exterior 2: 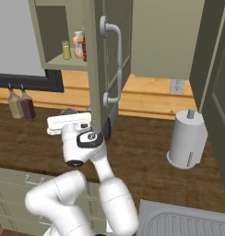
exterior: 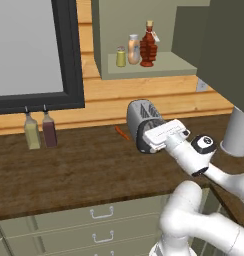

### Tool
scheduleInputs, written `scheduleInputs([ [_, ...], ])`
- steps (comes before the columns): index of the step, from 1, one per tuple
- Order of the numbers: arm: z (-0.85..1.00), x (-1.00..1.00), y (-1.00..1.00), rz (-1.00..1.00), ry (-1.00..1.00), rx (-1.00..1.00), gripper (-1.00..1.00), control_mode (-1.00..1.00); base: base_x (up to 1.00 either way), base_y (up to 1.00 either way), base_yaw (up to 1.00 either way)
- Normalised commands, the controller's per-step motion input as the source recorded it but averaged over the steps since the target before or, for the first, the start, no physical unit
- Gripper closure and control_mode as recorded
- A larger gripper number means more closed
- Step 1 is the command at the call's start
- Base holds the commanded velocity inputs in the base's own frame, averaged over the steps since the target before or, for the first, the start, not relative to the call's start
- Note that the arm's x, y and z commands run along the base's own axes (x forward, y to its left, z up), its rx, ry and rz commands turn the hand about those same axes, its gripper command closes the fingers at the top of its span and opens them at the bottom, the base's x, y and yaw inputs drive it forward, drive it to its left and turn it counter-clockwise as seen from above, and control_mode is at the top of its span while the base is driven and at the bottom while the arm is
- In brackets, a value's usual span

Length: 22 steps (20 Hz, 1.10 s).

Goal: Put the shaker and condiment bottle from the counter next to their counterparts in the cabinet.

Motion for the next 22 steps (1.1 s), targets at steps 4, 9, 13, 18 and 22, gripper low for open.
scheduleInputs([
  [4, 0.51, 0.0, 0.58, 0.32, 0.0, -0.16, 1.0, -1.0, 0.0, 0.0, 0.0],
  [9, 0.58, -0.07, 0.39, 0.18, 0.0, -0.16, 1.0, -1.0, 0.0, 0.0, 0.0],
  [13, 0.49, -0.02, 0.33, 0.03, 0.0, -0.23, 1.0, -1.0, 0.0, 0.0, 0.0],
  [18, 0.66, -0.03, 0.1, 0.01, 0.0, -0.13, 1.0, -1.0, 0.0, 0.0, 0.0],
  [22, 0.47, -0.03, 0.01, -0.12, -0.01, -0.05, 1.0, -1.0, 0.0, 0.0, 0.0],
])
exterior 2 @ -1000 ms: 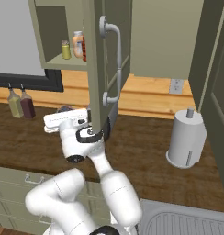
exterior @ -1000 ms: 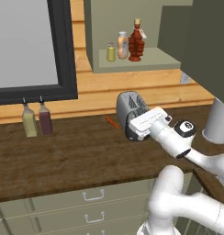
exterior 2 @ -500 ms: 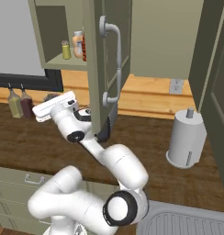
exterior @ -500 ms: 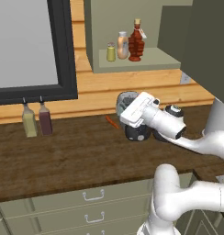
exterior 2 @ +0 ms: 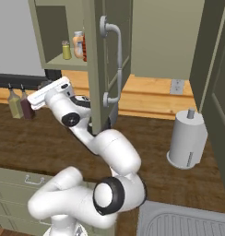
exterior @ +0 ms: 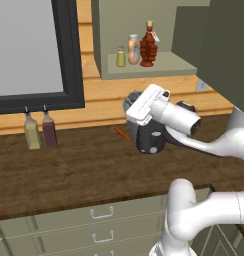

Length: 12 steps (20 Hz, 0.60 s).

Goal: Put the shaker and condiment bottle from the counter next to their counterparts in the cabinet.

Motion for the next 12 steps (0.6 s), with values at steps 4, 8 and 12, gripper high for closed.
scheduleInputs([
  [4, 0.32, -0.09, 0.0, -0.29, -0.07, 0.0, 1.0, -1.0, 0.0, 0.0, 0.0],
  [8, 0.21, -0.16, 0.05, -0.27, -0.06, -0.01, 1.0, -1.0, 0.0, 0.0, 0.0],
  [12, 0.0, 0.0, 0.2, -0.01, 0.0, -0.01, 1.0, -1.0, 0.0, 0.0, 0.0],
])
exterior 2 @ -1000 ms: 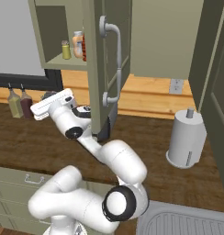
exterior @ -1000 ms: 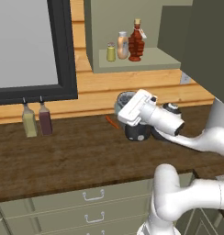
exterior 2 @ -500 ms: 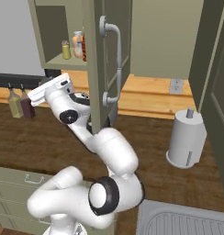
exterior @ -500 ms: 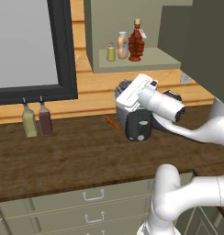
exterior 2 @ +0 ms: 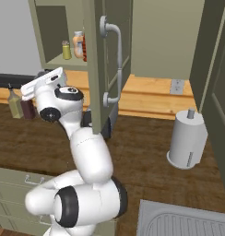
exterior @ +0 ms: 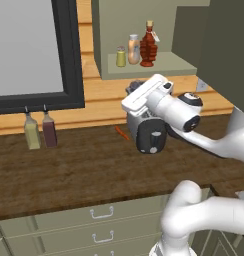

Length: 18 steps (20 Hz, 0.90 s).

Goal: Put the shaker and condiment bottle from the counter next to their counterparts in the cabinet.

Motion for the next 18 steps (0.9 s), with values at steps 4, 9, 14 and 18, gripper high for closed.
scheduleInputs([
  [4, 0.0, -0.01, 0.3, 0.0, 0.0, -0.01, 1.0, -1.0, 0.0, 0.0, 0.0],
  [9, 0.02, 0.0, 0.18, -0.19, -0.01, 0.0, 1.0, -1.0, 0.0, 0.0, 0.0],
  [14, 0.22, 0.0, 0.02, -0.23, 0.0, 0.01, 1.0, -1.0, 0.0, 0.0, 0.0],
  [18, 0.32, -0.4, 0.0, -0.15, 0.0, 0.05, 1.0, -1.0, 0.0, 0.0, 0.0],
])
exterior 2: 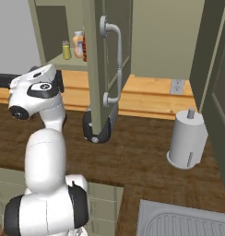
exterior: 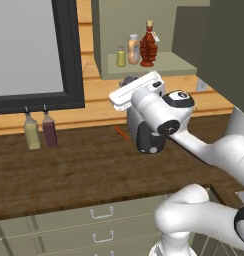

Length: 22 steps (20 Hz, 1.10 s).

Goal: Put the shaker and condiment bottle from the counter next to their counterparts in the cabinet.

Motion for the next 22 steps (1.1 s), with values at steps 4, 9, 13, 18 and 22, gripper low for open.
scheduleInputs([
  [4, 0.25, -0.91, 0.0, -0.06, 0.0, 0.03, 1.0, -1.0, 0.0, 0.0, 0.0],
  [9, 0.38, -0.62, -0.12, -0.09, 0.0, 0.08, 1.0, -1.0, 0.0, 0.0, 0.0],
  [13, 0.59, -0.09, -0.47, -0.18, 0.08, 0.19, 1.0, -1.0, 0.0, 0.0, 0.0],
  [18, 0.54, 0.05, -0.47, -0.12, 0.19, 0.19, 1.0, -1.0, 0.0, 0.0, 0.0],
  [22, 0.38, 0.23, -0.48, -0.01, 0.34, 0.27, 1.0, -1.0, 0.0, 0.0, 0.0],
])
